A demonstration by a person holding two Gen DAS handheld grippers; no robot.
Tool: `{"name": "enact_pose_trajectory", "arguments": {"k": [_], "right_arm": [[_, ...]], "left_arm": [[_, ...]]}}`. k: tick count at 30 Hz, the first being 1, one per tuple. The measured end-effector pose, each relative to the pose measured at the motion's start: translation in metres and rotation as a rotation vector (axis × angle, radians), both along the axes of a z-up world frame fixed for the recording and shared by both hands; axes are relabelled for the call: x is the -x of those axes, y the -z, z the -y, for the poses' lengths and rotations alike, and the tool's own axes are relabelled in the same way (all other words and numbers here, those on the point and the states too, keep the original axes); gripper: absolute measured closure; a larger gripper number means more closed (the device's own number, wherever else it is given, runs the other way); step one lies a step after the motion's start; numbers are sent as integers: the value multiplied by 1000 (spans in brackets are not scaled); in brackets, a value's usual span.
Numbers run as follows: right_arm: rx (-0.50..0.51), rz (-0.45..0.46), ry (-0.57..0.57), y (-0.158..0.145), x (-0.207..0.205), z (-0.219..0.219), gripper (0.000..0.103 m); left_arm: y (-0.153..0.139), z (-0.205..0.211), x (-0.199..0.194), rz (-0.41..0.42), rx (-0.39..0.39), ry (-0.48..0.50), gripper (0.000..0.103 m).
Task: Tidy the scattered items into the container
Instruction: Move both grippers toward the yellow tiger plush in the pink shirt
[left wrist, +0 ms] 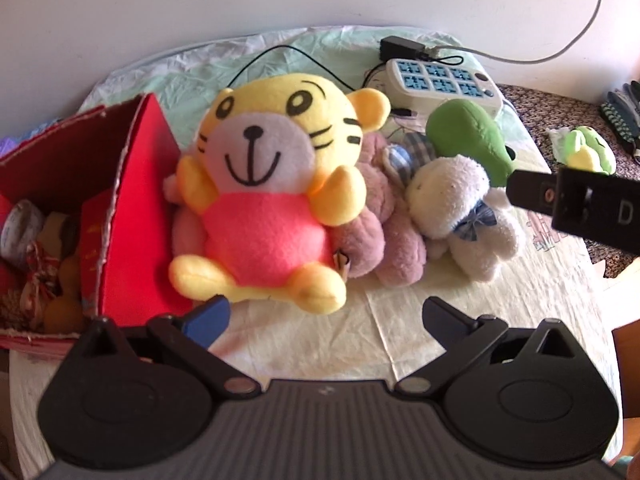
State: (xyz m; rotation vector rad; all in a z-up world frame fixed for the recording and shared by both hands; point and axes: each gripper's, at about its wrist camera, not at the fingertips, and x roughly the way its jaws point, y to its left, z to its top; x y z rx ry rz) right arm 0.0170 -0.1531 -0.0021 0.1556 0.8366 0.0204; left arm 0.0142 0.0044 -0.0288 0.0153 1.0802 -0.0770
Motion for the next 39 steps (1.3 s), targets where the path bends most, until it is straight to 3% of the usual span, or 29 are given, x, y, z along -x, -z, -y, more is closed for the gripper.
{"name": "enact_pose_trajectory", "arguments": {"k": [12, 21, 39], "right_arm": [[-88, -36, -75, 12, -10, 21, 21], [-143, -50, -117, 13, -17, 31, 21], [-217, -8, -229, -9, -55, 27, 25]], "left_arm": [[-4, 16, 5, 50, -144, -106, 1], [-7, 21, 7, 65, -155, -139, 1], [-18, 20, -19, 153, -151, -65, 1]]}}
